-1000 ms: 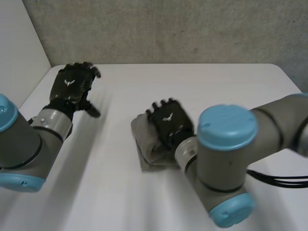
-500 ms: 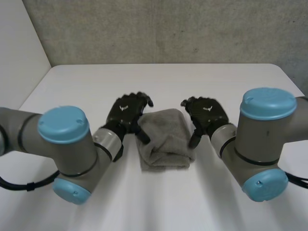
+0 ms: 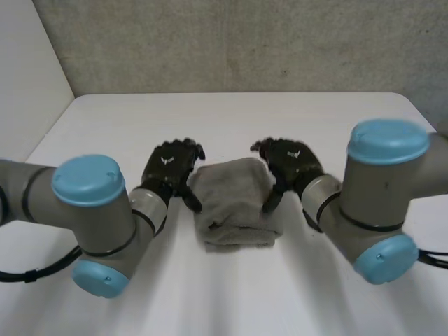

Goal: Fold the towel.

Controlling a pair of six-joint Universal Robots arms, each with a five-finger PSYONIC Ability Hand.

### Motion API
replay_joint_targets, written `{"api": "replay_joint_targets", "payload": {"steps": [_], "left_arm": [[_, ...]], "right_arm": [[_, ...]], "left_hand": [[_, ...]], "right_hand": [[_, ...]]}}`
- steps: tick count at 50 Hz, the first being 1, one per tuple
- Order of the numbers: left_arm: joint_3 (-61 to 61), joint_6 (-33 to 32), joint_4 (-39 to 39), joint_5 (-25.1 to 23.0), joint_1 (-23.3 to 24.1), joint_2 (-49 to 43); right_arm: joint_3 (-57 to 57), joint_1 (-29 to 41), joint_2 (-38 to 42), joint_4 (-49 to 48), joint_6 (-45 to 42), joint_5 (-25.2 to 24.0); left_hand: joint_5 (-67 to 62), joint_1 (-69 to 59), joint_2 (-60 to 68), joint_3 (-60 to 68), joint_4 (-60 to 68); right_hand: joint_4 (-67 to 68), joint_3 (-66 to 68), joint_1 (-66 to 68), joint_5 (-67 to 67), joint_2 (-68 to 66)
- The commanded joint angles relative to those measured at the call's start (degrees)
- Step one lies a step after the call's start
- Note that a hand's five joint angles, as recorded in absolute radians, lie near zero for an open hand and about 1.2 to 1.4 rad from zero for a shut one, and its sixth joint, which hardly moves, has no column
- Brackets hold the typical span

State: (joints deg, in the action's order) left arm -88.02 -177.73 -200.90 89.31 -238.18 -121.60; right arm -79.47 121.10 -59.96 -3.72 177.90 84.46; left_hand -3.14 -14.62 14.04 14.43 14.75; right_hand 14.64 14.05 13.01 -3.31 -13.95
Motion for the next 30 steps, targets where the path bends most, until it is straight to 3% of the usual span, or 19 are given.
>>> {"api": "replay_joint_targets", "payload": {"steps": [1, 3, 5, 10, 17, 30], "left_arm": [[2.93, 0.11, 4.45, -0.01, 0.52, 8.46], [4.16, 0.19, 6.73, 0.07, 0.44, 9.96], [5.58, 0.37, 9.48, 0.16, 0.17, 11.38], [11.45, 0.37, 20.18, 3.40, -2.19, 15.59], [15.68, 0.46, 26.17, 4.91, -5.97, 18.93], [17.35, 0.28, 28.64, 4.91, -6.77, 21.05]], "right_arm": [[2.99, -0.08, -8.15, 5.55, -0.62, 2.01], [4.33, -0.17, -9.48, 6.97, -0.71, 4.57], [7.65, -0.69, -12.01, 9.25, -1.59, 11.65], [11.26, -3.23, -14.05, 11.45, -6.41, 19.14], [12.59, -4.65, -14.75, 11.89, -8.62, 20.39], [13.64, -4.47, -15.02, 15.05, -8.45, 20.13]], "left_hand": [[1.07, 2.55, -1.98, -2.37, -2.68], [0.91, 2.39, -1.81, -2.20, -2.52], [0.91, 2.39, -1.81, -2.20, -2.52], [1.24, 2.72, -2.15, -2.54, -2.85], [1.24, 2.72, -2.15, -2.54, -2.85], [1.58, 3.06, -2.48, -2.87, -3.19]], "right_hand": [[-4.64, -4.05, -3.01, 3.31, 3.95], [-4.64, -4.05, -3.01, 3.31, 3.95], [-4.64, -4.05, -3.01, 3.31, 3.95], [-4.64, -4.05, -3.01, 3.31, 3.95], [-4.64, -4.05, -3.01, 3.31, 3.95], [-4.64, -4.05, -3.01, 3.31, 3.95]]}}
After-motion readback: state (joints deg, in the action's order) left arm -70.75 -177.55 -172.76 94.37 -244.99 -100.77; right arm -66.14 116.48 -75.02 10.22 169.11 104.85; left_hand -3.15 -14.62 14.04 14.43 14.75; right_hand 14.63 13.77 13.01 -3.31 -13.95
